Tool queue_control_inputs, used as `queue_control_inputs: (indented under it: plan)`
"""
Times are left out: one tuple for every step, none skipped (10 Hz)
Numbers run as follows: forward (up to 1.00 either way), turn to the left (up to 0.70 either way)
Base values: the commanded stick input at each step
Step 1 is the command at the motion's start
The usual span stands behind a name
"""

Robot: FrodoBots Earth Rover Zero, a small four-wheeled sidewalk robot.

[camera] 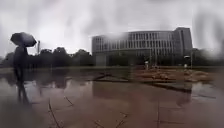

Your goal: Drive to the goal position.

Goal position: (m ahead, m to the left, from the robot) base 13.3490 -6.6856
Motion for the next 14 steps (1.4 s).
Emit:
queue_control_inputs:
  plan:
    - [0.70, 0.00]
    - [0.70, 0.00]
    - [0.70, 0.00]
    - [0.70, 0.00]
    - [0.70, 0.00]
    - [0.70, 0.00]
    - [0.70, 0.00]
    - [0.70, 0.00]
    - [0.70, 0.00]
    - [0.70, 0.00]
    - [0.70, 0.00]
    - [0.70, 0.00]
    - [0.70, 0.00]
    - [0.70, 0.00]
